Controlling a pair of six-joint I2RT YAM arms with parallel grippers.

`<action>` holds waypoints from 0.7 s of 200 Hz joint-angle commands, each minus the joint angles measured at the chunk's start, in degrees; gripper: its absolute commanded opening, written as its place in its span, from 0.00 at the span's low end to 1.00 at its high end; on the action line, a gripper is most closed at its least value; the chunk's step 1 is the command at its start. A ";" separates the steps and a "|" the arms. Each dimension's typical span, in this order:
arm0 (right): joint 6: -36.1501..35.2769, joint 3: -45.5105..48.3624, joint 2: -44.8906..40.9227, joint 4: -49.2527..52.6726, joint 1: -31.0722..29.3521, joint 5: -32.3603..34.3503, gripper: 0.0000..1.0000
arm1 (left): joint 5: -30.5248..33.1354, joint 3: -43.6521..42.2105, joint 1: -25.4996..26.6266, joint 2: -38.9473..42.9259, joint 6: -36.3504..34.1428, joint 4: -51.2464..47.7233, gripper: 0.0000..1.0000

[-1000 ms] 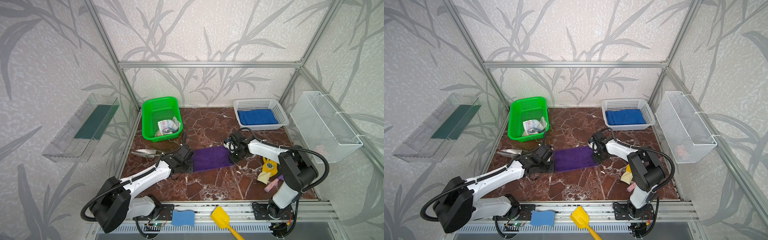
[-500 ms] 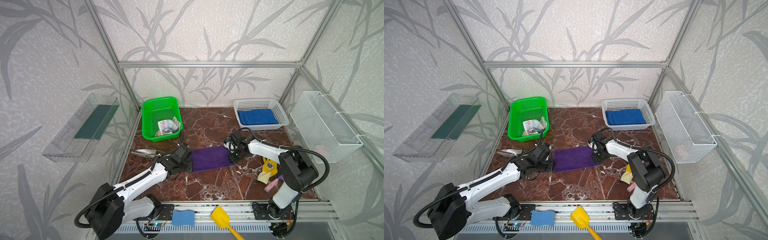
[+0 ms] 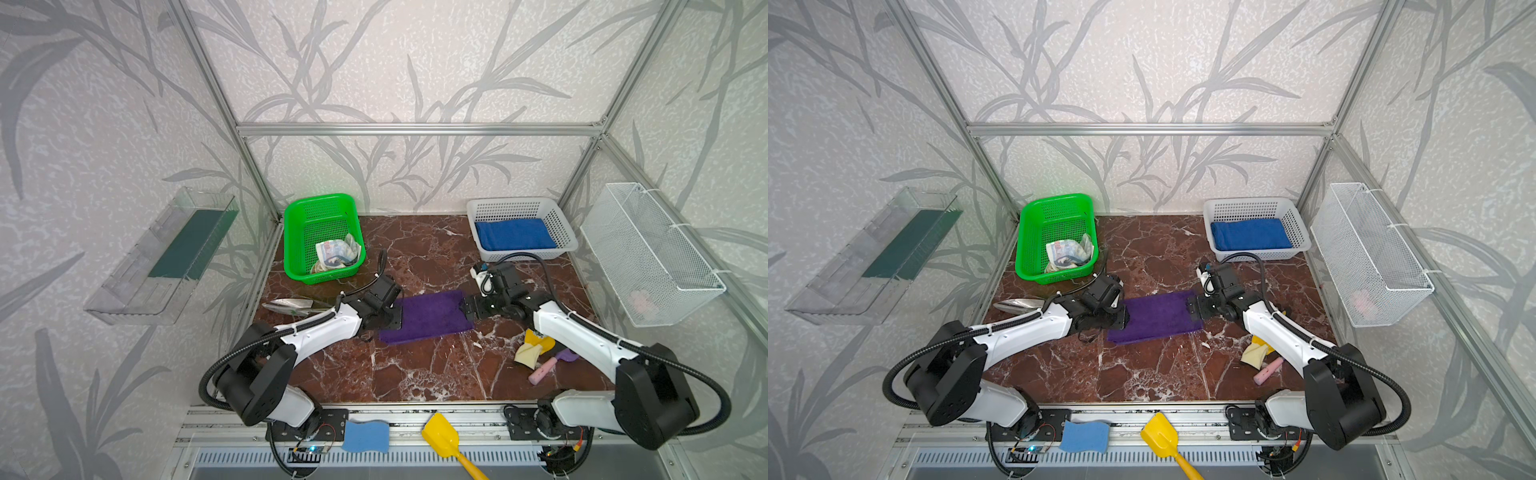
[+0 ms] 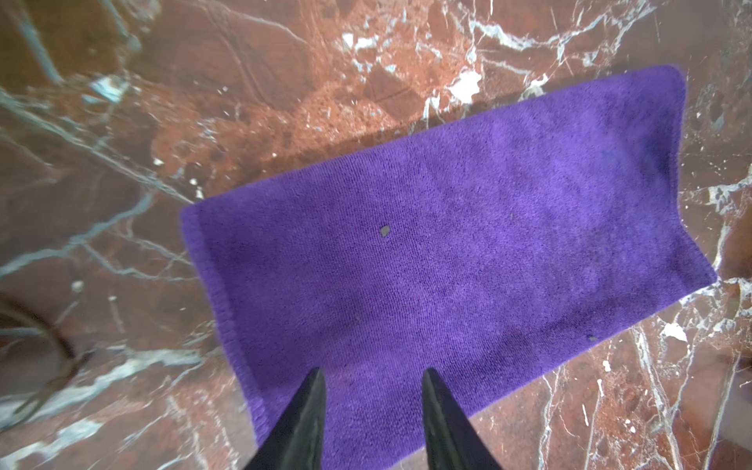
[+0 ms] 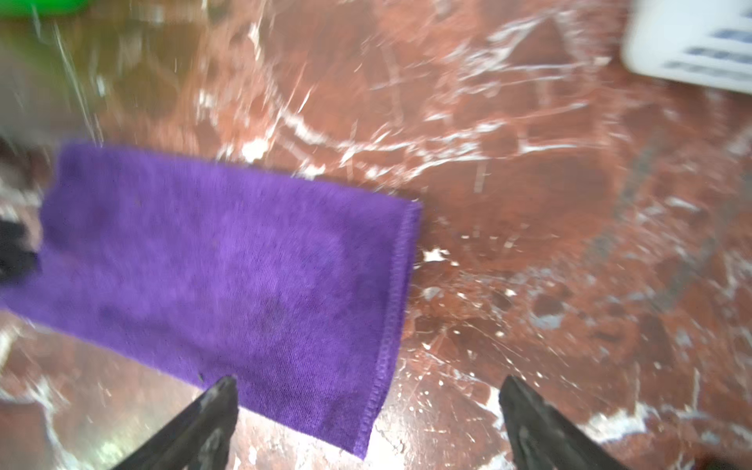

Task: Fold and stack the towels

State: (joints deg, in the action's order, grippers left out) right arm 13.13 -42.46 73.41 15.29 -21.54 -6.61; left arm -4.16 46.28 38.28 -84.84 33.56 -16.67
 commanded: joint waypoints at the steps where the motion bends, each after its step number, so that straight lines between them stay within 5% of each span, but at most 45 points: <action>1: 10.86 2.41 -2.84 -6.22 3.97 -5.52 0.99 | -1.08 -1.32 0.18 -0.23 1.35 2.34 0.40; 68: 5.57 2.27 -3.73 -0.07 4.40 -9.49 1.00 | 0.04 -5.22 0.21 -1.07 1.92 3.94 0.40; 140: 5.05 0.31 4.84 3.89 4.40 -13.07 0.85 | 1.39 -8.40 0.22 -3.52 1.51 4.84 0.40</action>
State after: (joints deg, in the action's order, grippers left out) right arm 18.31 -40.56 75.55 17.39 -16.97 -16.95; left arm -4.36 39.88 38.30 -86.06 34.54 -11.27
